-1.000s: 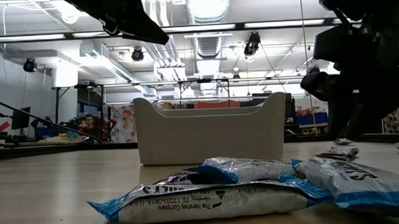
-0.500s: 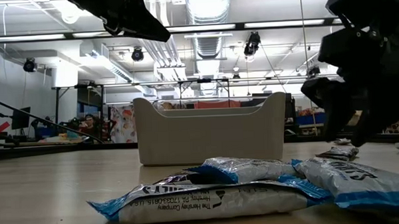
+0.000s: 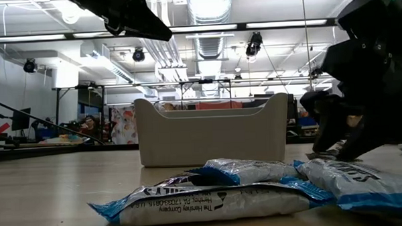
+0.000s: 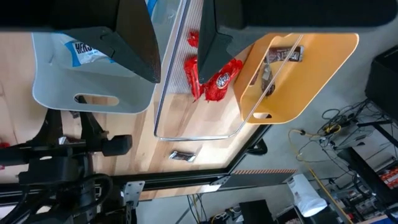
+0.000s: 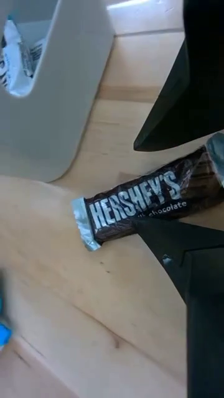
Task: Organize candy in baskets
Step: Put the brown chocolate bar into the yellow bin
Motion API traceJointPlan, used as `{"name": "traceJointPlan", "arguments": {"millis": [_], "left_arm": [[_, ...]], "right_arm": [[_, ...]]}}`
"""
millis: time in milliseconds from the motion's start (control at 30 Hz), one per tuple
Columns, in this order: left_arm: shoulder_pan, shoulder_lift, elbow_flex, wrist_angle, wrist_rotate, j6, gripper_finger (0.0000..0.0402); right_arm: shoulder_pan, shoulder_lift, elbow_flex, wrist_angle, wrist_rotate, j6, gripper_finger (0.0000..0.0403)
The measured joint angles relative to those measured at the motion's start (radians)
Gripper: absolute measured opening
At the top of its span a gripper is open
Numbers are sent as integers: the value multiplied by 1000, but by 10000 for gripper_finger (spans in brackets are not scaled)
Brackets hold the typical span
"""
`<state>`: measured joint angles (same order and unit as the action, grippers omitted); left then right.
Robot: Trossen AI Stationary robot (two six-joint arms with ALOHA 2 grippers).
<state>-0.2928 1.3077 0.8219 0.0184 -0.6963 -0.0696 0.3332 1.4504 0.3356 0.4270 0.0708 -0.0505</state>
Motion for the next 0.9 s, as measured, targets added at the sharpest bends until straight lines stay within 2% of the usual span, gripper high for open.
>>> {"name": "traceJointPlan", "arguments": {"millis": [200,400,600,900], "left_arm": [[0,0,0,0,0,0,91],[0,0,0,1,0,-5,91],[0,0,0,4,0,-10,91],[0,0,0,5,0,-14,91]], "right_arm": [[0,129,0,93,-23,6,176],[0,205,1,118,-49,58,113],[0,191,0,129,-50,59,40],[0,90,-3,110,-55,77,28]]}}
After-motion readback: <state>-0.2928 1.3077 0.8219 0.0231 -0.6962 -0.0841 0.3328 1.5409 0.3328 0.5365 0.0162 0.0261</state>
